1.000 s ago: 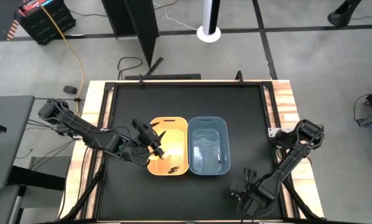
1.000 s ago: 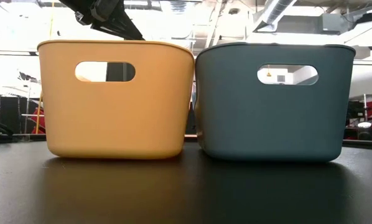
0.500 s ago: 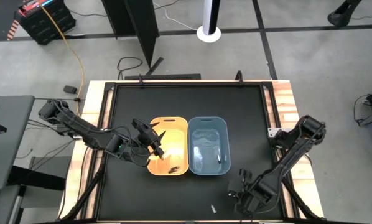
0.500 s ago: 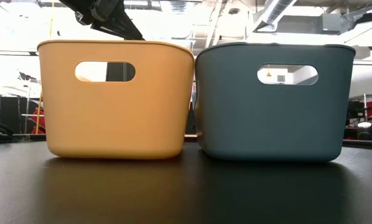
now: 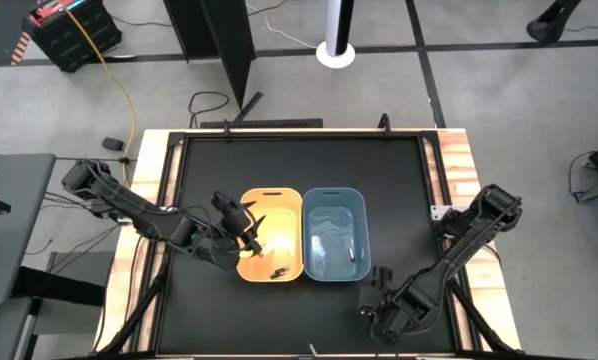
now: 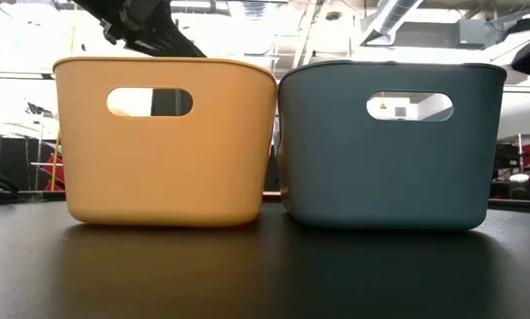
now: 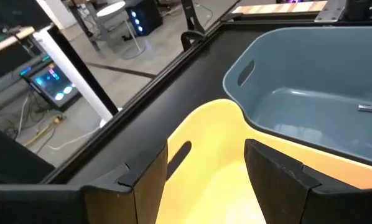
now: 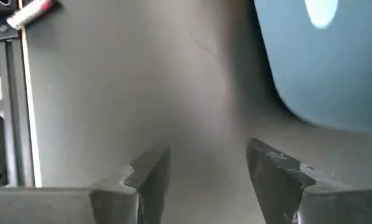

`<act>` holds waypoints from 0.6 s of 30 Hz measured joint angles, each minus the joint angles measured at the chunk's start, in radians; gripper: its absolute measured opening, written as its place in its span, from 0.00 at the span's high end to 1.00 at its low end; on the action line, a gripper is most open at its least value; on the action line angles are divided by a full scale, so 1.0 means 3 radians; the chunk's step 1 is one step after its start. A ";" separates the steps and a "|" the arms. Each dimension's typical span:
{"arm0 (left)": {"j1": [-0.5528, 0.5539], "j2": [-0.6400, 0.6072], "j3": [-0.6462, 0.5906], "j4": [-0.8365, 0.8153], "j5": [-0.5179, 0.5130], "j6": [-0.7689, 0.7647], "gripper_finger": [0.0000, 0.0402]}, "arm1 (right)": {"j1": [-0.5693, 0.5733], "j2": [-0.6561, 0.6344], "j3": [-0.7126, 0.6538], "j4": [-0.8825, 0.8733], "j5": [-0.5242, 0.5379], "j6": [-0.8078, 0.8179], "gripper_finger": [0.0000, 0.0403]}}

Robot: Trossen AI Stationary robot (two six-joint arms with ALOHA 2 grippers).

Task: Sort batteries
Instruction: Put the top silver battery into the blue bin

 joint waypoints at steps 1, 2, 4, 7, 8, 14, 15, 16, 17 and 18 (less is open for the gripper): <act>-0.0001 0.0000 0.0000 -0.0030 0.0002 -0.0045 0.48 | -0.0023 0.0000 0.0000 0.0020 -0.0001 -0.0079 0.44; -0.0002 0.0000 0.0000 -0.0052 0.0003 -0.0078 0.48 | -0.0044 0.0000 0.0000 0.0044 -0.0003 -0.0156 0.44; -0.0002 0.0000 0.0000 -0.0073 0.0002 -0.0098 0.48 | -0.0072 0.0000 0.0000 0.0094 -0.0006 -0.0275 0.44; -0.0002 0.0000 0.0000 -0.0074 0.0003 -0.0103 0.48 | -0.0095 0.0000 0.0000 0.0131 -0.0016 -0.0348 0.44; -0.0002 0.0000 0.0000 -0.0073 0.0003 -0.0107 0.48 | -0.0094 0.0000 0.0000 0.0135 -0.0018 -0.0378 0.44; -0.0002 0.0000 0.0000 -0.0070 0.0074 -0.0104 0.48 | -0.0027 0.0000 0.0000 0.0292 -0.0046 -0.0486 0.44; -0.0002 0.0000 0.0000 -0.0070 0.0075 -0.0104 0.48 | -0.0017 0.0000 0.0000 0.0306 -0.0046 -0.0487 0.44; -0.0002 0.0000 0.0000 -0.0070 0.0075 -0.0106 0.48 | 0.0006 0.0000 0.0001 0.0301 -0.0046 -0.0478 0.44; -0.0002 0.0000 0.0000 -0.0067 0.0075 -0.0113 0.48 | 0.0032 0.0000 0.0003 0.0270 -0.0046 -0.0439 0.44; -0.0002 0.0000 0.0000 -0.0066 0.0075 -0.0122 0.48 | 0.0060 0.0000 0.0003 0.0209 -0.0070 -0.0360 0.44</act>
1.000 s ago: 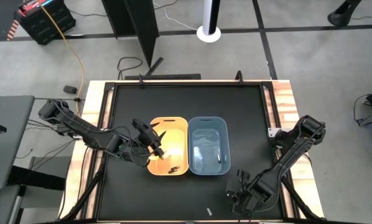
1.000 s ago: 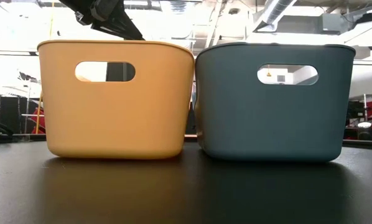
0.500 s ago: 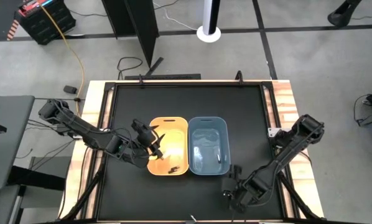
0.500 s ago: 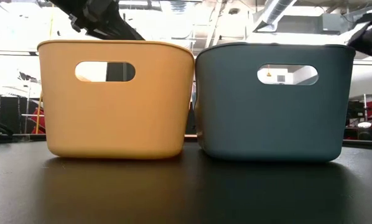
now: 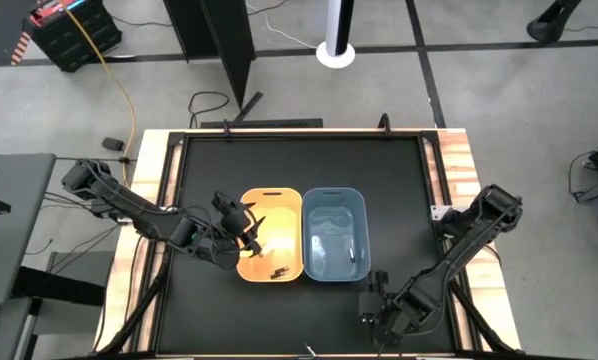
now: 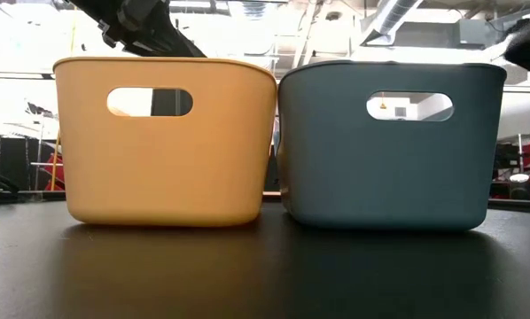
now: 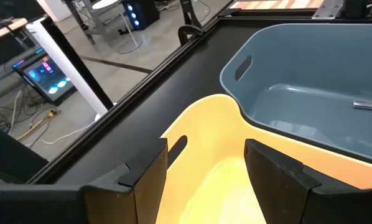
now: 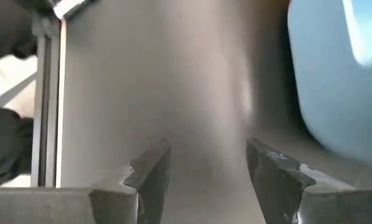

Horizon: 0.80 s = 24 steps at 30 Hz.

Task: Sort batteries
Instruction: Put the top silver battery into the blue bin

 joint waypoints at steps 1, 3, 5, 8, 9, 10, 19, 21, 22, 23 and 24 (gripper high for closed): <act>0.0000 0.0000 0.0000 0.0000 0.0000 -0.0001 0.48 | 0.0024 0.0000 0.0000 -0.0074 -0.0052 0.0128 0.44; 0.0000 0.0000 0.0000 0.0000 0.0015 -0.0007 0.48 | 0.0084 0.0000 0.0000 -0.0206 -0.0143 0.0502 0.44; 0.0000 0.0000 0.0000 0.0001 0.0051 -0.0010 0.48 | 0.0177 0.0000 0.0000 -0.0306 -0.0154 0.0912 0.44; 0.0000 0.0000 0.0000 0.0001 0.0072 -0.0010 0.48 | 0.0323 0.0000 0.0000 -0.0455 -0.0160 0.1517 0.44; 0.0000 0.0000 0.0000 0.0001 0.0072 -0.0010 0.48 | 0.0370 0.0000 0.0000 -0.0496 -0.0161 0.1705 0.44; 0.0000 0.0000 0.0000 0.0000 0.0072 -0.0006 0.48 | 0.0414 0.0000 0.0000 -0.0524 -0.0161 0.1871 0.44; 0.0000 0.0000 0.0000 -0.0001 0.0071 0.0014 0.48 | 0.0586 0.0362 0.0001 -0.0496 -0.0315 0.2495 0.44; 0.0000 0.0000 0.0000 -0.0003 0.0072 0.0014 0.48 | 0.0585 0.0455 0.0047 -0.0523 -0.0315 0.2522 0.44; 0.0000 0.0000 0.0000 -0.0003 0.0071 0.0014 0.48 | 0.0585 0.0491 0.0074 -0.0541 -0.0315 0.2533 0.44; 0.0000 0.0000 0.0000 -0.0001 0.0071 0.0014 0.48 | 0.0577 0.0529 0.0093 -0.0551 -0.0315 0.2532 0.44; 0.0000 0.0000 0.0000 -0.0003 0.0071 0.0014 0.48 | 0.0567 0.0567 0.0109 -0.0569 -0.0322 0.2529 0.44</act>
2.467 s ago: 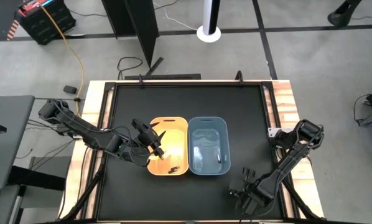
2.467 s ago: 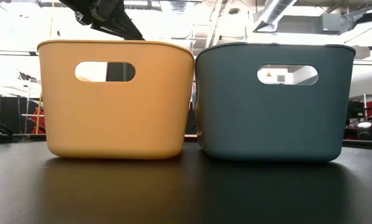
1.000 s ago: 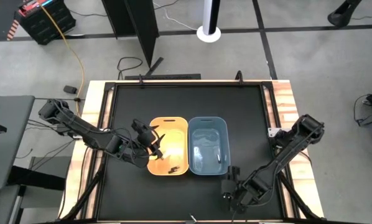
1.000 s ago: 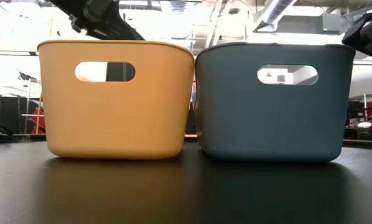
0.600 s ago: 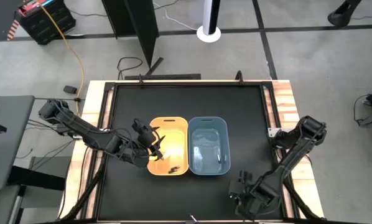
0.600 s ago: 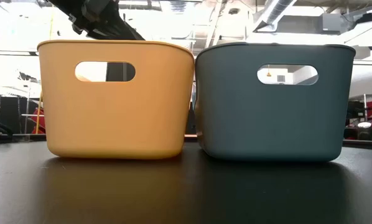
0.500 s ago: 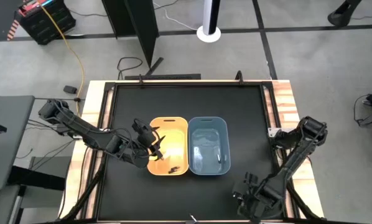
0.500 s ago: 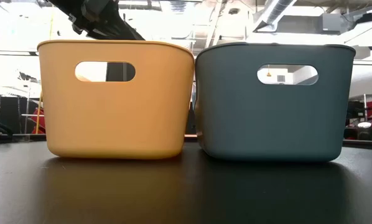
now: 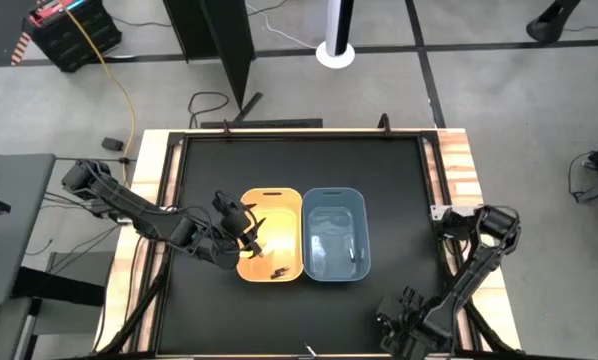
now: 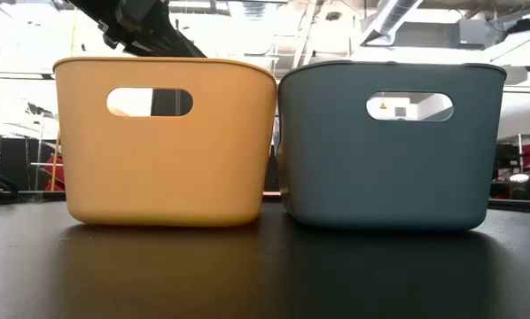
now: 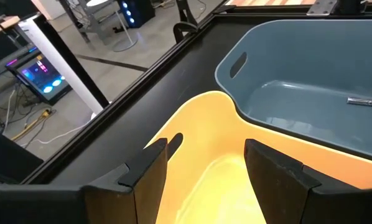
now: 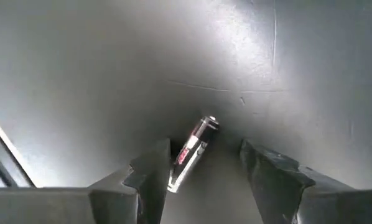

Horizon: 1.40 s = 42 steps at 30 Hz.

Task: Sort batteries
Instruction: Put the top silver battery into the blue bin

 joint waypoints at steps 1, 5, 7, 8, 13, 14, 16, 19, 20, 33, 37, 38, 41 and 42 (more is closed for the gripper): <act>0.0000 0.0000 0.0000 0.0000 0.0000 0.0000 0.48 | -0.0012 0.0029 0.0012 -0.0016 -0.0033 0.0001 0.44; 0.0000 0.0000 0.0000 0.0000 -0.0001 0.0001 0.48 | -0.0061 0.0157 0.0072 -0.0151 -0.0130 -0.0001 0.51; 0.0000 0.0000 0.0000 0.0001 -0.0001 0.0001 0.48 | -0.0080 0.0166 0.0075 -0.0192 -0.0133 -0.0030 0.57; 0.0000 0.0000 0.0000 0.0000 -0.0001 0.0001 0.48 | -0.0098 0.0166 0.0075 -0.0222 -0.0155 -0.0055 0.61; 0.0000 0.0000 0.0000 0.0002 -0.0002 0.0001 0.48 | -0.0141 0.0164 0.0071 -0.0338 -0.0180 -0.0169 0.74; 0.0000 0.0000 0.0000 0.0001 -0.0003 0.0001 0.48 | -0.0152 0.0166 0.0070 -0.0346 -0.0181 -0.0227 0.76; 0.0000 0.0000 0.0000 0.0001 -0.0003 0.0002 0.48 | -0.0176 0.0166 0.0068 -0.0357 -0.0194 -0.0337 0.79; 0.0000 0.0000 0.0000 0.0001 -0.0003 0.0003 0.48 | -0.0215 0.0165 0.0065 -0.0359 -0.0220 -0.0506 0.82; -0.0001 0.0000 0.0000 0.0001 -0.0003 0.0003 0.48 | -0.0225 0.0164 0.0065 -0.0354 -0.0222 -0.0556 0.83; 0.0000 0.0000 0.0000 0.0001 -0.0004 0.0003 0.48 | -0.0269 0.0159 0.0063 -0.0254 -0.0220 -0.0945 0.93; -0.0001 0.0000 0.0000 0.0001 -0.0004 0.0004 0.48 | -0.0269 0.0158 0.0063 -0.0248 -0.0202 -0.0946 0.94; 0.0000 0.0000 0.0000 0.0001 -0.0004 0.0004 0.48 | -0.0269 0.0159 0.0063 -0.0248 -0.0199 -0.0946 0.94; 0.0000 0.0000 0.0000 0.0001 -0.0004 0.0004 0.48 | -0.0269 0.0159 0.0063 -0.0247 -0.0181 -0.0945 0.95; 0.0000 0.0000 0.0000 0.0001 -0.0004 0.0004 0.48 | -0.0269 0.0159 0.0063 -0.0245 -0.0176 -0.0945 0.95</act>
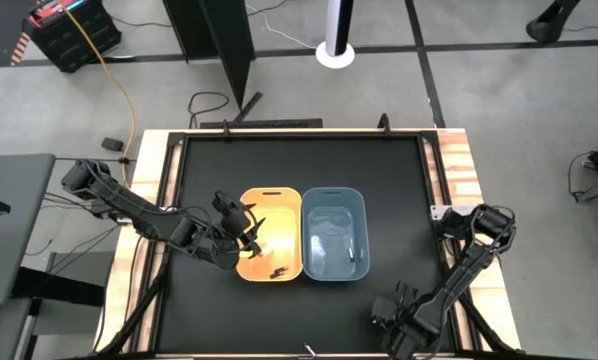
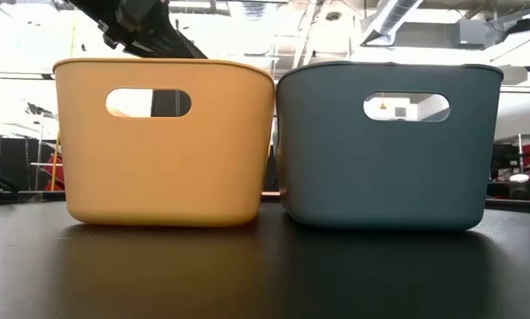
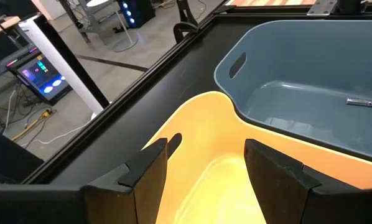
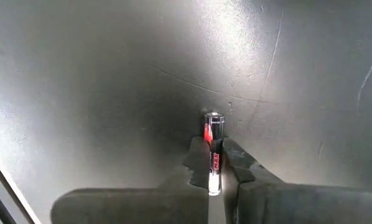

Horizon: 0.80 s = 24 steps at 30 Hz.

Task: Sort batteries
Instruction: Put the top silver battery into the blue bin

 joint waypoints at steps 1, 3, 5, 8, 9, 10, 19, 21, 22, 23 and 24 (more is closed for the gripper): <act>0.0000 0.0000 0.0000 0.0000 0.0000 0.0000 0.48 | 0.0000 0.0000 0.0000 0.0000 0.0006 0.0000 0.96; 0.0000 0.0000 0.0000 0.0000 0.0000 0.0000 0.48 | 0.0000 0.0000 0.0005 -0.0009 0.0020 0.0001 0.96; 0.0000 0.0000 0.0000 0.0000 0.0000 0.0000 0.48 | 0.0000 0.0000 0.0023 -0.0047 0.0044 0.0008 0.97; -0.0001 0.0000 0.0000 0.0001 0.0000 0.0000 0.48 | 0.0000 -0.0004 0.0045 -0.0094 0.0060 0.0011 0.97; -0.0001 0.0000 0.0000 0.0000 0.0000 0.0000 0.48 | 0.0000 -0.0005 0.0045 -0.0096 0.0061 0.0014 0.97; 0.0000 0.0000 0.0000 0.0000 0.0000 0.0000 0.48 | 0.0000 -0.0007 0.0045 -0.0102 0.0067 0.0029 0.97; -0.0001 0.0000 0.0000 0.0000 0.0001 0.0000 0.48 | 0.0019 -0.0077 0.0037 -0.0130 0.0190 0.0064 0.97; -0.0001 0.0000 0.0000 0.0000 0.0001 0.0000 0.48 | 0.0019 -0.0093 0.0036 -0.0133 0.0224 0.0065 0.97; -0.0001 0.0000 0.0000 0.0000 0.0000 0.0000 0.48 | 0.0022 -0.0100 0.0036 -0.0130 0.0251 0.0065 0.97; -0.0001 0.0000 0.0000 0.0000 0.0001 0.0000 0.48 | 0.0023 -0.0100 0.0036 -0.0135 0.0271 0.0065 0.97; 0.0000 0.0000 0.0000 0.0000 0.0001 0.0000 0.48 | 0.0023 -0.0100 0.0036 -0.0139 0.0278 0.0066 0.97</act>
